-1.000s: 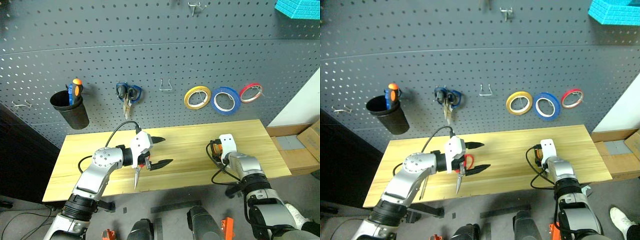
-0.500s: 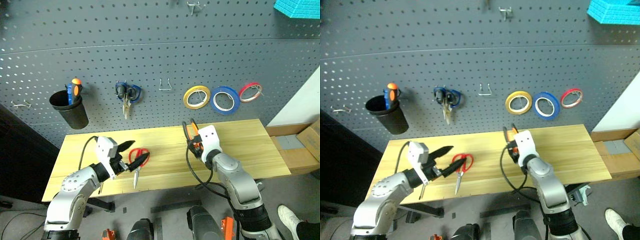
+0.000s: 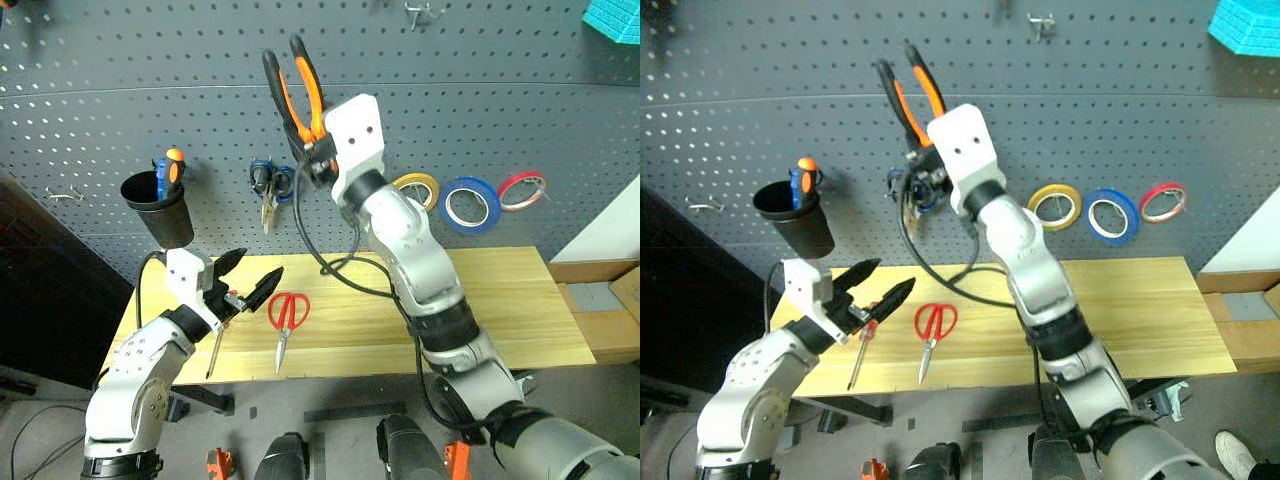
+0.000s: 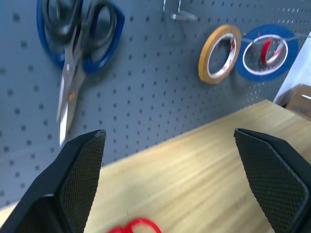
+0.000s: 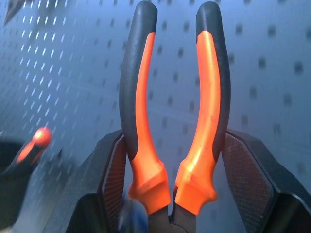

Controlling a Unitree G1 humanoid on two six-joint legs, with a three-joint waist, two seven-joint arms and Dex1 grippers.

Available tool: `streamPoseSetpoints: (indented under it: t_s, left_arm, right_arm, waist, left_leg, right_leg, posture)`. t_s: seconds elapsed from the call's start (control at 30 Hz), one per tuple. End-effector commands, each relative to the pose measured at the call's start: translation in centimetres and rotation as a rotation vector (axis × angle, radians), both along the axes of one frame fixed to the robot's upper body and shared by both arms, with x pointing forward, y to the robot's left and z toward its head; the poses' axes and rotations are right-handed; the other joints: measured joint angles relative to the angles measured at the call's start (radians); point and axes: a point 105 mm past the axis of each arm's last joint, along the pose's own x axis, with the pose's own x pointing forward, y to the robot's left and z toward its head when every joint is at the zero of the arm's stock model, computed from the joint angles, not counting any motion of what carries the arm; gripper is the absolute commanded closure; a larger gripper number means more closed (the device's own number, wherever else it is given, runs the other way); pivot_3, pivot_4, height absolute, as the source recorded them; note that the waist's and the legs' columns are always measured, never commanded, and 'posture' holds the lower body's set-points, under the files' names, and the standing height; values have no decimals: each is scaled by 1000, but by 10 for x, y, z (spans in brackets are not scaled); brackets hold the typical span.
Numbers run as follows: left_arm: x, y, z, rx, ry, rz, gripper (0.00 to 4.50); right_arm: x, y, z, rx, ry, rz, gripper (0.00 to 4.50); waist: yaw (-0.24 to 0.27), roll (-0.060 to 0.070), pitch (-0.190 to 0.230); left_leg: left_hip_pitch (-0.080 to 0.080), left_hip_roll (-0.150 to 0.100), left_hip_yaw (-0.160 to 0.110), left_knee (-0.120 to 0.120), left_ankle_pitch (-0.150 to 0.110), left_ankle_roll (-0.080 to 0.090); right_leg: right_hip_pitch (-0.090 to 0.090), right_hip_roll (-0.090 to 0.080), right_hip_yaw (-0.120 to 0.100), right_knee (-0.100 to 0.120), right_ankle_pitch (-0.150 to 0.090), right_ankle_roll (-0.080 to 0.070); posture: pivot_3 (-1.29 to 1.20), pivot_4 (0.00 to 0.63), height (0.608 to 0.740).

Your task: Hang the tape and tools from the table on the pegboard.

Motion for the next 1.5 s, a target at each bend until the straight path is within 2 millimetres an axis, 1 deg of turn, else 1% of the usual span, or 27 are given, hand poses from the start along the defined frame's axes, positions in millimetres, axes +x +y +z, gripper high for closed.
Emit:
streamPoseSetpoints:
  t_s: [0.03, 0.17, 0.3, 0.37, 0.5, 0.63, 0.73, 0.77, 0.87, 0.93, 1.0, 1.07, 1.13, 1.27, 1.37, 1.43, 1.5]
  left_arm:
    - [-1, -14, 19, 1, -74, -23, 0]
    - [0, -21, 23, 0, -86, -32, 0]
    - [0, -24, 28, -7, -97, -30, 0]
    - [0, -24, 29, -7, -97, -29, 0]
    - [-3, -23, 30, 4, -94, -28, 0]
    - [-3, -17, 30, 18, -87, -21, 0]
    - [-1, -16, 30, 20, -84, -15, 0]
    - [-1, -16, 29, 18, -82, -13, 0]
    - [1, -16, 25, 19, -69, -3, 0]
    - [4, -15, 21, 26, -57, 9, 0]
    - [7, -17, 18, 29, -50, 13, 0]
    - [11, -19, 16, 26, -42, 18, 0]
    - [14, -21, 14, 7, -31, 23, 0]
    - [17, -22, 6, 5, -1, 38, 0]
    - [14, -19, -13, 57, 74, 60, 0]
    - [12, -13, -24, 61, 125, 92, 0]
    - [8, -4, -50, 90, 252, 158, 0]
  right_arm:
    - [5, -4, 21, 39, -183, -48, 1843]
    - [24, -11, 9, -25, -273, -138, 1843]
    - [41, -19, -8, -75, -273, -205, 1843]
    - [47, -23, -15, -114, -283, -243, 1843]
    - [60, -40, -35, -150, -233, -319, 1843]
    - [65, -45, -46, -153, -191, -338, 1843]
    - [68, -47, -62, -139, -115, -340, 1843]
    - [70, -49, -71, -126, -68, -338, 1843]
    - [76, -63, -94, -57, 70, -352, 1843]
    - [76, -71, -102, -24, 114, -339, 1125]
    - [74, -79, -109, -17, 124, -331, 578]
    - [67, -89, -115, -28, 121, -322, 15]
    - [55, -95, -119, -42, 121, -297, 15]
    - [19, -97, -120, -84, 144, -202, 15]
    - [-19, -88, -131, -174, 231, -21, 15]
    - [-38, -85, -139, -210, 319, 78, 15]
    - [-56, -87, -145, -228, 428, 170, 15]
  waist:
    - [10, 0, 0]
    - [27, -1, 1]
    - [34, -2, 5]
    - [38, -2, 6]
    - [47, -2, 9]
    - [52, -2, 17]
    - [52, -2, 22]
    - [52, -2, 22]
    - [53, -2, 21]
    - [53, -2, 21]
    - [54, -2, 21]
    - [58, -1, 22]
    - [60, -1, 23]
    - [53, 0, 23]
    - [46, 0, 23]
    - [39, 0, 24]
    - [35, 0, 24]
  left_leg:
    - [0, 0, 0, 0, 0, 0]
    - [0, 0, 0, -1, 0, 0]
    - [0, 0, 0, -1, 0, 0]
    - [-1, 0, 0, -2, 0, 0]
    - [-3, 0, 1, -3, 0, 0]
    - [-3, 0, 1, -4, 0, 0]
    - [-3, 0, 0, -4, 0, 0]
    - [-3, 0, 0, -4, 0, 0]
    - [-2, 0, 0, -3, 0, 0]
    - [-1, 0, 0, -3, 0, 0]
    - [0, 0, -1, -2, 1, 0]
    - [0, 0, -1, -1, 1, 0]
    - [-2, 0, -1, 0, 1, 0]
    - [-4, 0, -1, -1, 1, 0]
    - [-4, 1, 0, -2, 1, 0]
    - [-4, 1, 0, -3, 1, 0]
    - [-4, 1, 0, -2, 1, 0]
  right_leg:
    - [0, 0, 0, 0, 0, 0]
    - [-1, 0, 0, 0, 0, 0]
    - [-1, 0, 0, 0, 0, -1]
    - [-2, 0, 0, 0, 0, -1]
    - [-5, 0, 1, 1, 0, -1]
    - [-6, 0, 1, 1, -1, -2]
    - [-6, 0, 1, 2, -1, -3]
    - [-5, 0, 0, 2, -1, -3]
    - [-4, 1, 0, 2, -1, -3]
    - [-3, 1, 0, 2, -1, -3]
    - [-1, 1, 0, 2, -1, -3]
    - [0, 1, 0, 2, -1, -3]
    - [-1, 1, 0, 1, -1, -2]
    - [-5, 0, 0, 2, -1, -2]
    - [-5, 1, 0, 1, -1, -2]
    - [-5, 1, 0, 1, -1, -2]
    - [-5, 0, 0, 1, -3, 1]
  posture:
    - [-13, 190, 740]
    - [23, 195, 740]
    - [62, 206, 740]
    - [75, 211, 740]
    - [101, 225, 740]
    - [104, 239, 740]
    - [97, 239, 740]
    - [90, 239, 740]
    - [67, 231, 740]
    - [56, 228, 740]
    - [34, 225, 740]
    - [18, 227, 740]
    - [2, 222, 740]
    - [-24, 215, 740]
    - [-53, 216, 740]
    - [-63, 216, 740]
    - [-86, 213, 740]
